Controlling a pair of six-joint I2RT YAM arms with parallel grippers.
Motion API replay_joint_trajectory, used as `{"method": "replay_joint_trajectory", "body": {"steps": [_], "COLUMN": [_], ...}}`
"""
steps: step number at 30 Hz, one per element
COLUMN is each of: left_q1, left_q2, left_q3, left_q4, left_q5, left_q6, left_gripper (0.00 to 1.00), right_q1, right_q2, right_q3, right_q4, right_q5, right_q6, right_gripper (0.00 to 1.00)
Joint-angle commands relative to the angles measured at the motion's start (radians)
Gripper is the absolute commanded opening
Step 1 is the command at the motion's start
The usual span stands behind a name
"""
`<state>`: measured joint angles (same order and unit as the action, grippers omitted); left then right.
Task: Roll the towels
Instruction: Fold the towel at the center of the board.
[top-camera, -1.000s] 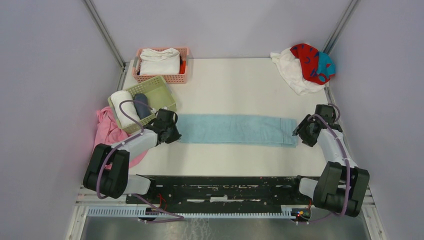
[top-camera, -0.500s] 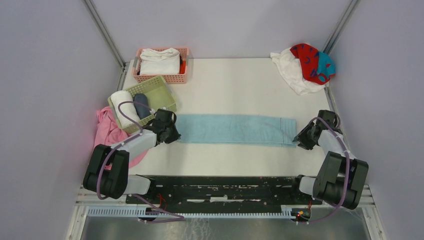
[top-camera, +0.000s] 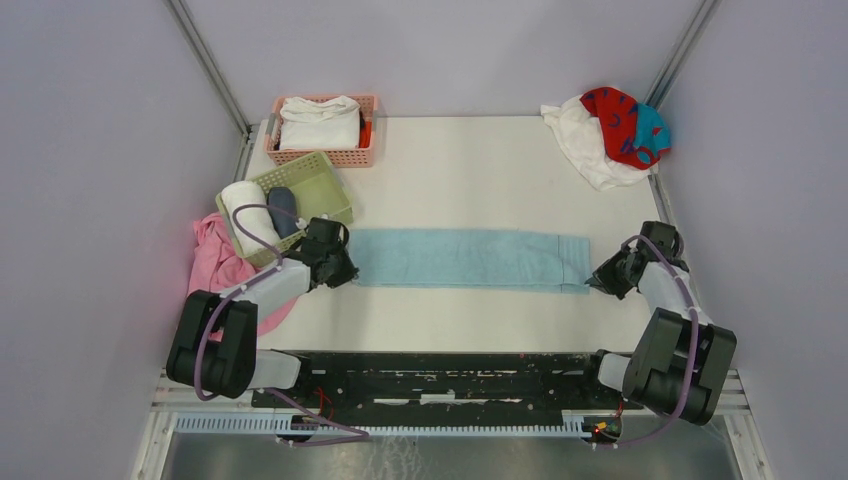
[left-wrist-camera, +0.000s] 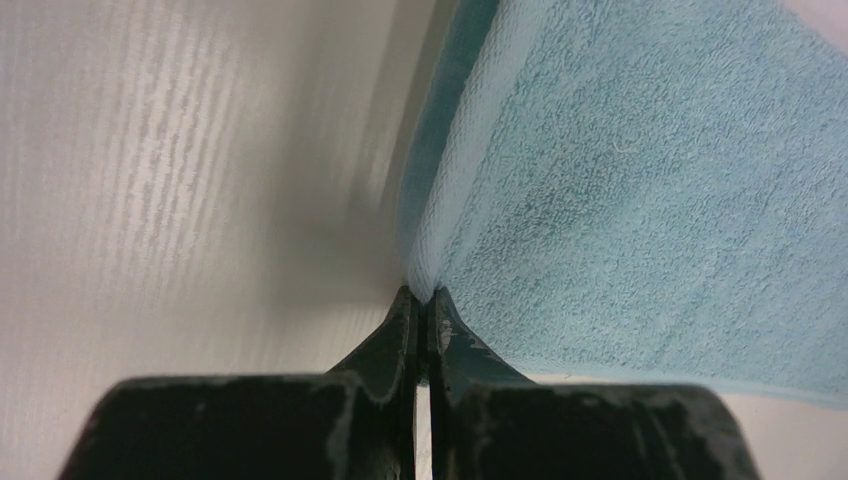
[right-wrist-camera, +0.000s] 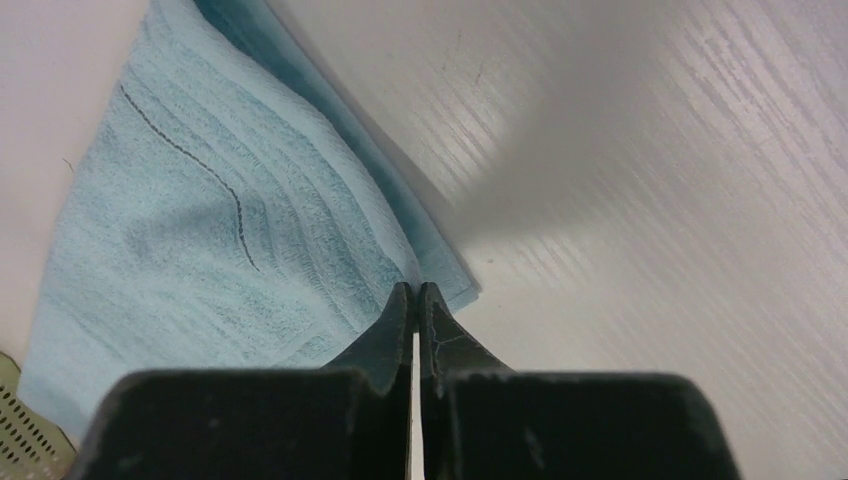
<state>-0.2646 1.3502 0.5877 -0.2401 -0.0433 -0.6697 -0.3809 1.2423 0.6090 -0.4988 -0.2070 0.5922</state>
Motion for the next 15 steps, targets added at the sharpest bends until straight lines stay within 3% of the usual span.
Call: {"method": "replay_joint_trajectory", "body": {"steps": [1,8,15], "left_q1": [0.057,0.156,0.212], "left_q2": [-0.032,-0.046,-0.068], "left_q3": [-0.022,-0.05,-0.056], "left_q4": [-0.054,-0.05,-0.058], "left_q5": [0.016,0.121,0.165], "left_q6": [-0.018,-0.022,-0.025], "left_gripper": [0.03,0.03,0.03], "right_q1": [-0.015,-0.051,-0.085], "right_q2": [-0.019,0.032,-0.02], "right_q3": [-0.027,-0.107,-0.02], "right_q4": [0.008,0.027,-0.045], "right_q5": [-0.018,-0.017,-0.075], "right_q6": [0.058,0.124,0.086], "right_gripper": [0.0,0.0,0.0]}}
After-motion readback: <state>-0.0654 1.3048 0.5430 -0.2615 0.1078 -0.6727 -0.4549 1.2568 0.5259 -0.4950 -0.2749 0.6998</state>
